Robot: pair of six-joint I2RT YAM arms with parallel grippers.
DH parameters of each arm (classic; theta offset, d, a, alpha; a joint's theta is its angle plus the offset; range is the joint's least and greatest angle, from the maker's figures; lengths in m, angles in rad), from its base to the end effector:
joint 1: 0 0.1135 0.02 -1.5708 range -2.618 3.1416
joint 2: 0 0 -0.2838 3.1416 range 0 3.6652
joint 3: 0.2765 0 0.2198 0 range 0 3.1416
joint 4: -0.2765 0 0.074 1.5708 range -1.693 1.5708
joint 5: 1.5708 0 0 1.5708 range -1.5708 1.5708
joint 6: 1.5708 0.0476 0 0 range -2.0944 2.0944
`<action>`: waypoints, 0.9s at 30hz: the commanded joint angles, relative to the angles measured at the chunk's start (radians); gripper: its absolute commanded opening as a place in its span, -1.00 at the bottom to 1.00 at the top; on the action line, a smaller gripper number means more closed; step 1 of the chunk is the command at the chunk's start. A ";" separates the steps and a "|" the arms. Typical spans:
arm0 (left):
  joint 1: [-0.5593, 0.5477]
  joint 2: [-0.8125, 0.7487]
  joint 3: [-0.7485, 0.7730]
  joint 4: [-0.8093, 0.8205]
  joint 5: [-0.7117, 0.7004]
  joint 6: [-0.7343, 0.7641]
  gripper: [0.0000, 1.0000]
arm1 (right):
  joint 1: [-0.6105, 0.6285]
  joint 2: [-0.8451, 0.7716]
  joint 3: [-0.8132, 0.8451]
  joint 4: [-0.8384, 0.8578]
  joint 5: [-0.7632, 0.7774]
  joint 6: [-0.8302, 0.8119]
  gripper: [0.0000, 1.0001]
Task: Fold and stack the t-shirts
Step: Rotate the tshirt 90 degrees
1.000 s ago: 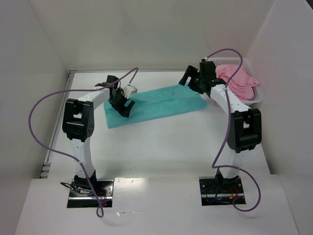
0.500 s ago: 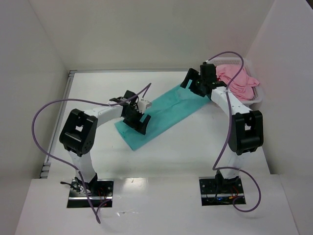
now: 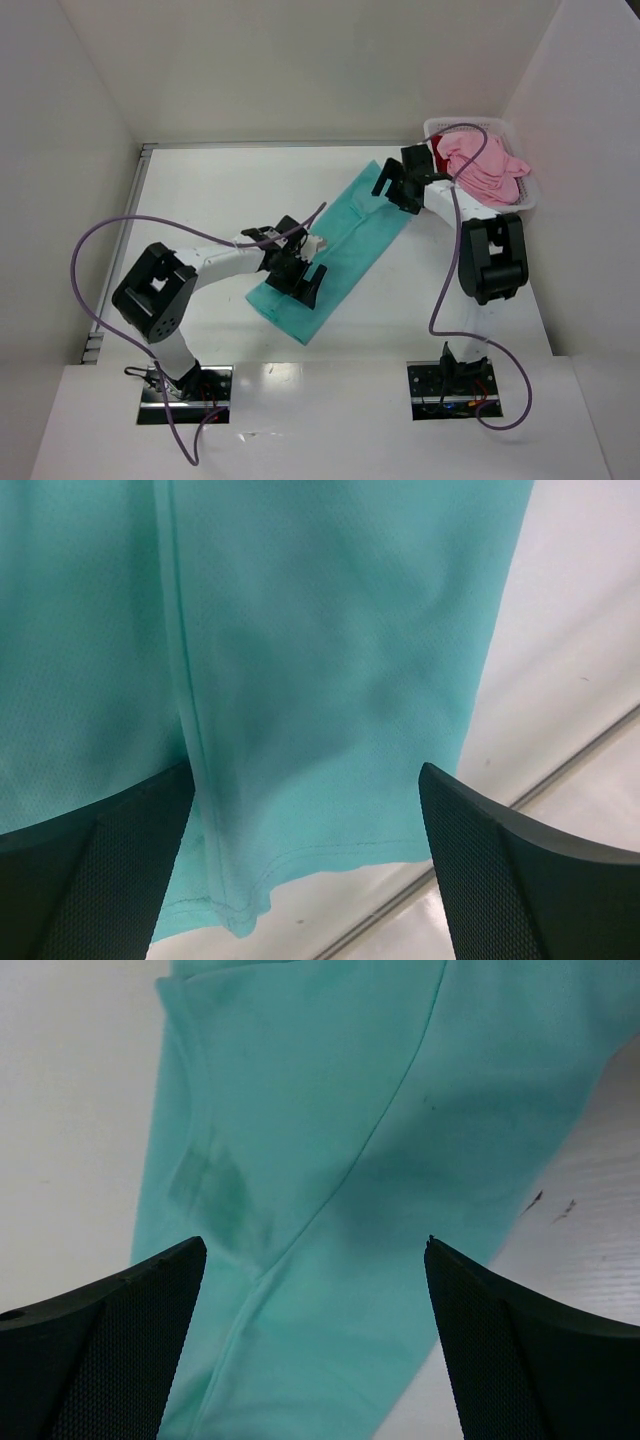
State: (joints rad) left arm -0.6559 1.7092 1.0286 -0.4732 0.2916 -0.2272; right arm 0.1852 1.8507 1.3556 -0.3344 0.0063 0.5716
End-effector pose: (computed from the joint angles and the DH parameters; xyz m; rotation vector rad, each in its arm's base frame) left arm 0.2371 -0.1997 0.1988 0.6858 2.7382 -0.6297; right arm 0.3884 0.0725 0.2489 0.4693 2.3830 0.3416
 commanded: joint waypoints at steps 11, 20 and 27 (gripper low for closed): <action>-0.203 -0.029 -0.025 0.080 -0.134 -0.221 1.00 | 0.120 0.240 0.207 -0.055 0.123 0.011 0.90; -0.267 -0.019 -0.044 0.139 -0.143 -0.296 1.00 | 0.151 0.364 0.316 -0.032 0.089 0.001 0.90; -0.315 0.012 -0.009 0.174 -0.123 -0.343 1.00 | 0.229 0.472 0.503 -0.051 0.069 -0.024 0.90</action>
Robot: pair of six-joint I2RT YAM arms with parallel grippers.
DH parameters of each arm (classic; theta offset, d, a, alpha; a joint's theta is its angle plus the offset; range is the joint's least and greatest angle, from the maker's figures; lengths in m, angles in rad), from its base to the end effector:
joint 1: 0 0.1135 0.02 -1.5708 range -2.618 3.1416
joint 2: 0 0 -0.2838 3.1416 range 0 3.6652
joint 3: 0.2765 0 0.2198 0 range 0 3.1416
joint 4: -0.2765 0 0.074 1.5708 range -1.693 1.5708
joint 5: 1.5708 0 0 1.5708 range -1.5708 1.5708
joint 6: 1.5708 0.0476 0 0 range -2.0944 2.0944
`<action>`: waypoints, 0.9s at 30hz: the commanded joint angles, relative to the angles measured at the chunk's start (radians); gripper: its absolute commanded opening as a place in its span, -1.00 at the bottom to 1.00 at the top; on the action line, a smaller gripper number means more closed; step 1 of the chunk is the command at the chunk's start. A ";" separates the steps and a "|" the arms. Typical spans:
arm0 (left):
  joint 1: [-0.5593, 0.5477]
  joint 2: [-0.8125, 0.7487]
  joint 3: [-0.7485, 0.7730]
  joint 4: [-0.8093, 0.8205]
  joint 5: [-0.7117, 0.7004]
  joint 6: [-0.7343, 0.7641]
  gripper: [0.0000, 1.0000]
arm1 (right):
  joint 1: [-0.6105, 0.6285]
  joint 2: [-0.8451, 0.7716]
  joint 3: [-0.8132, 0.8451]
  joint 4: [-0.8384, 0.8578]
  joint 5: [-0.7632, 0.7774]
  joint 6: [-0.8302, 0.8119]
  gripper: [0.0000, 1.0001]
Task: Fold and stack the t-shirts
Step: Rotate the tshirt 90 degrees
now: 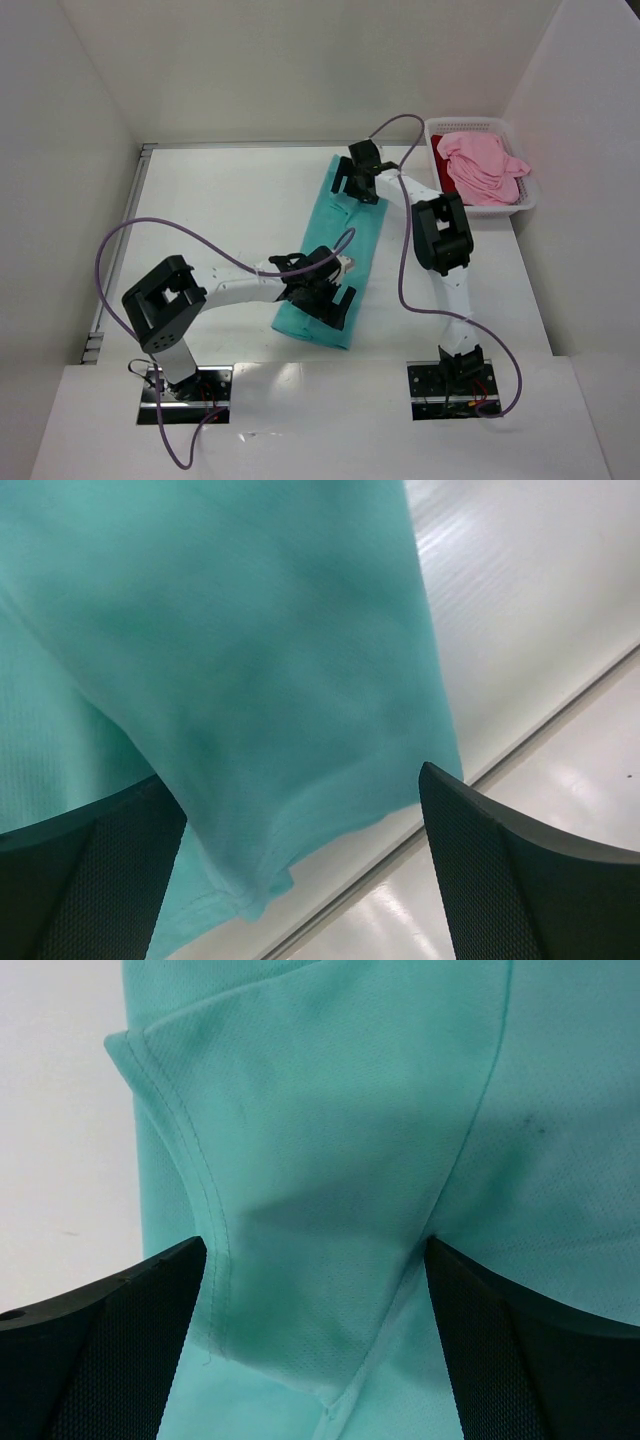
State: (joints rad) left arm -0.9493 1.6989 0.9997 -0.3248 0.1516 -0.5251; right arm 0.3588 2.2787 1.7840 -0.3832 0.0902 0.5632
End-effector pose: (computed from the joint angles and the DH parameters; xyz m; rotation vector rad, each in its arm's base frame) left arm 0.1803 -0.2641 0.2014 0.6380 2.6837 -0.6749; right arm 0.4666 0.1704 0.1881 0.2916 2.4495 0.2964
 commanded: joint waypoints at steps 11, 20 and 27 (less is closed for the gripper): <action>-0.040 0.067 0.057 0.017 -0.015 -0.082 1.00 | 0.129 0.151 0.277 -0.034 -0.113 -0.037 0.87; -0.040 -0.044 0.079 -0.094 -0.181 -0.139 1.00 | 0.129 0.073 0.292 -0.033 -0.081 -0.046 0.87; -0.040 -0.252 0.106 -0.263 -0.367 -0.248 1.00 | 0.089 -0.071 0.204 -0.020 -0.081 -0.065 0.90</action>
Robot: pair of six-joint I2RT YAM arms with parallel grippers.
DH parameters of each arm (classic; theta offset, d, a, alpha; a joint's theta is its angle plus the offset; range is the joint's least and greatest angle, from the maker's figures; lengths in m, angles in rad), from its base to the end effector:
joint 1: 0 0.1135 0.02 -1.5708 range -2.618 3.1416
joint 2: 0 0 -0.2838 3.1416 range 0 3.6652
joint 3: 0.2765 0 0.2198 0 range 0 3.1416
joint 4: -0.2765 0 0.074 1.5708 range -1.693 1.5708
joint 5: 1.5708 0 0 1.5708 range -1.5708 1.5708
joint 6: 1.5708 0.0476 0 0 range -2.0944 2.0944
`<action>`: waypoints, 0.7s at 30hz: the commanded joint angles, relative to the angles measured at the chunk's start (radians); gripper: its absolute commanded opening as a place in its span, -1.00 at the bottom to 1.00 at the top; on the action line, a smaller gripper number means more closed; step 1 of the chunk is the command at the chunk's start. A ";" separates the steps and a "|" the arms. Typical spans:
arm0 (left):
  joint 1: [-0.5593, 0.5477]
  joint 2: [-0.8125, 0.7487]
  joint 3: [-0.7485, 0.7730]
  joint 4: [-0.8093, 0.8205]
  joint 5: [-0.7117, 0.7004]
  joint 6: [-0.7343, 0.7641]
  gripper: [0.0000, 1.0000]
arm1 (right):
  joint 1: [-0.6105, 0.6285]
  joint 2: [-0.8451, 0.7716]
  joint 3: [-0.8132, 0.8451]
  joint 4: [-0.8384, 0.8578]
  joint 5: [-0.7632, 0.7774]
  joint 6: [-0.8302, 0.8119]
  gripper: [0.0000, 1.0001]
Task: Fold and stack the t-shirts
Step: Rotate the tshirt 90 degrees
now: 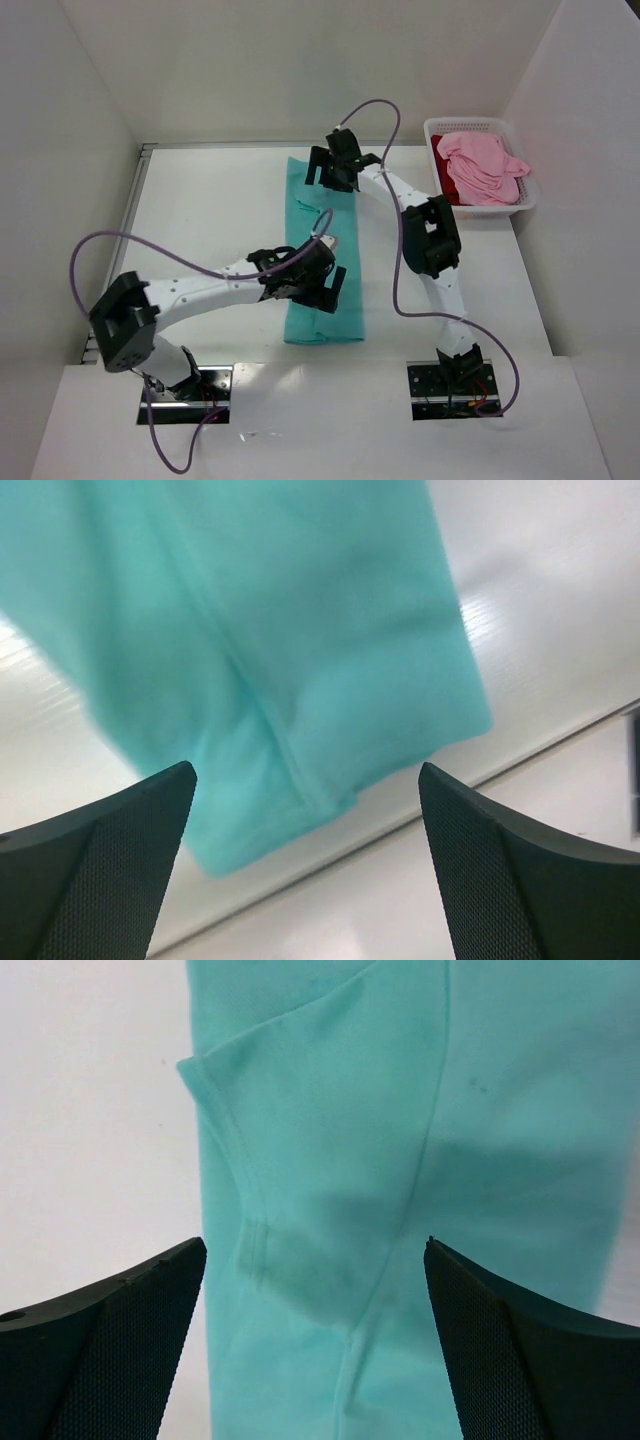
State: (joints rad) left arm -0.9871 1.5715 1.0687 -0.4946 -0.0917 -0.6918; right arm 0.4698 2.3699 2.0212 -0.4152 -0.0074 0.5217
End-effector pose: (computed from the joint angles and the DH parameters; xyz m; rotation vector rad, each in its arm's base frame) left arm 0.1691 -0.2481 0.2460 0.3542 2.6246 -0.4999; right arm 0.4728 0.2405 0.2114 0.0582 2.3888 0.4930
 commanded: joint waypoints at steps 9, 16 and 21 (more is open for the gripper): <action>0.062 -0.451 -0.062 -0.042 -0.276 -0.184 1.00 | -0.040 -0.446 -0.310 0.079 0.020 -0.058 1.00; 0.062 -0.597 -0.160 0.089 -0.364 -0.175 1.00 | -0.059 -0.624 -0.579 0.187 -0.028 -0.046 1.00; 0.071 -0.832 -0.340 0.316 -0.411 -0.118 1.00 | -0.059 -0.718 -0.746 0.236 -0.037 -0.016 1.00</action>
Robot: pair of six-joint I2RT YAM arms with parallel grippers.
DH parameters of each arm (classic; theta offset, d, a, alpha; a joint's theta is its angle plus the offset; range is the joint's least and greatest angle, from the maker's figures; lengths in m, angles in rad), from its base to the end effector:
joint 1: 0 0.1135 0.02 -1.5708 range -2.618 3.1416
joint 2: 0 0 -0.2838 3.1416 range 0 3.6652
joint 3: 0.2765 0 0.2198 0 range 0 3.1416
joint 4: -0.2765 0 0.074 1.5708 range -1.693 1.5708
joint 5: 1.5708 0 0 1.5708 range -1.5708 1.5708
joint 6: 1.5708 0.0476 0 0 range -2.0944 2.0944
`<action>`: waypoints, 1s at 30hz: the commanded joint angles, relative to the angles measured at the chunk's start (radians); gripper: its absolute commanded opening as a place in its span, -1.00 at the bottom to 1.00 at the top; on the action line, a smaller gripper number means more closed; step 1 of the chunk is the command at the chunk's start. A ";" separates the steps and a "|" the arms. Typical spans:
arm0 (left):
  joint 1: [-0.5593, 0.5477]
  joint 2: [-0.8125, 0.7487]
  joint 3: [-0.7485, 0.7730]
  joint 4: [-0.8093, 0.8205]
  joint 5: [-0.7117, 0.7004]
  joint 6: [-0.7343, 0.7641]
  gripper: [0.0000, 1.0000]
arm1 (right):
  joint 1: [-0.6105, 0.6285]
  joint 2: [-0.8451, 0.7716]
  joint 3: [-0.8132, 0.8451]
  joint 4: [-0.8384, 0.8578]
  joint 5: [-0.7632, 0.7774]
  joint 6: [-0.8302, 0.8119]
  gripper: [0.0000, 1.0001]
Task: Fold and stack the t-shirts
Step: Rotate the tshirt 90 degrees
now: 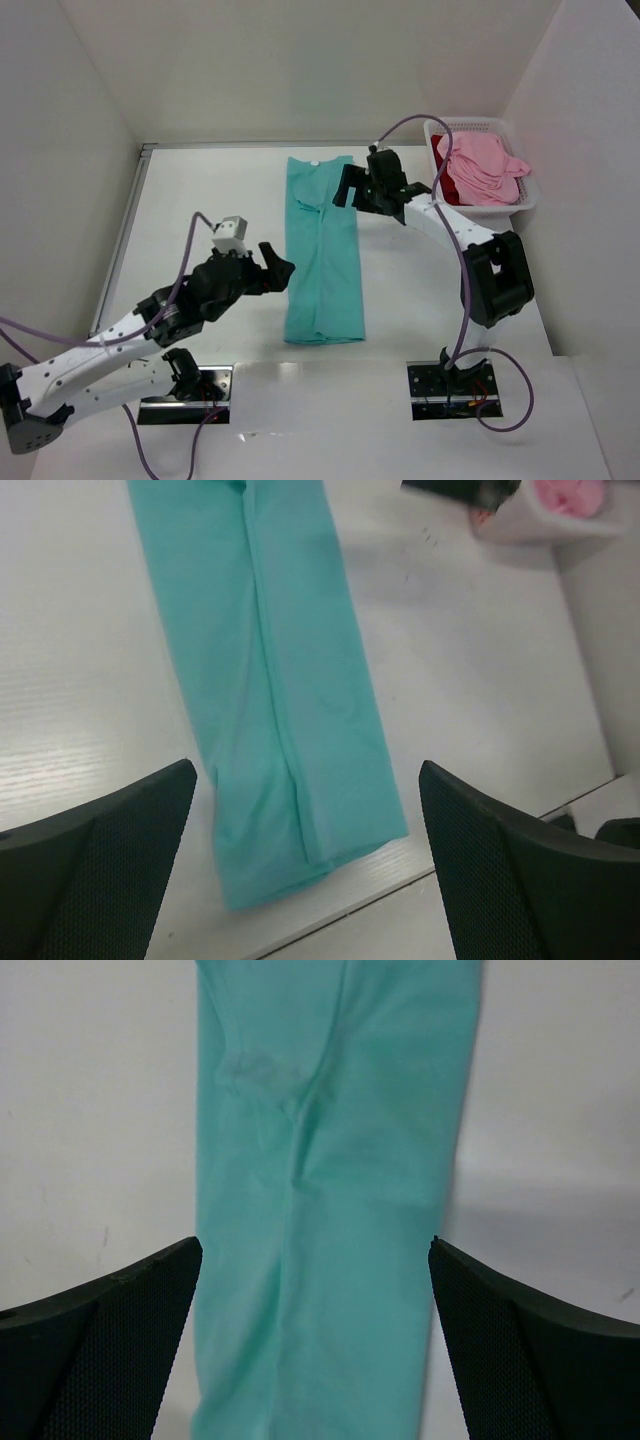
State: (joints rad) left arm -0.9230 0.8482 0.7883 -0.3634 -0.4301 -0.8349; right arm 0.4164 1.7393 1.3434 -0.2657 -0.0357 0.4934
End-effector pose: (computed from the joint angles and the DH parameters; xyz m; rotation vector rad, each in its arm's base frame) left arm 0.1087 -0.1107 0.3254 -0.1945 2.0156 -0.7185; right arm 0.3484 0.1560 0.2924 0.0681 2.2850 0.5275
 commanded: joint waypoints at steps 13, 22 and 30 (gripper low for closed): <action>0.044 0.095 0.101 0.170 -0.006 0.232 1.00 | -0.005 -0.164 -0.165 0.194 -0.119 0.045 1.00; 0.190 0.383 0.178 0.330 0.266 0.361 1.00 | -0.005 -0.247 -0.180 0.163 -0.087 0.033 1.00; 0.272 0.393 0.091 0.458 0.326 0.339 1.00 | -0.005 -0.435 -0.332 0.172 -0.050 0.100 1.00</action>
State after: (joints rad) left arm -0.6842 1.2919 0.9123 -0.0357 -0.1684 -0.5007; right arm 0.4160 1.3842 1.0519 -0.1345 -0.1165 0.5625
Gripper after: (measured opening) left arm 0.998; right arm 0.997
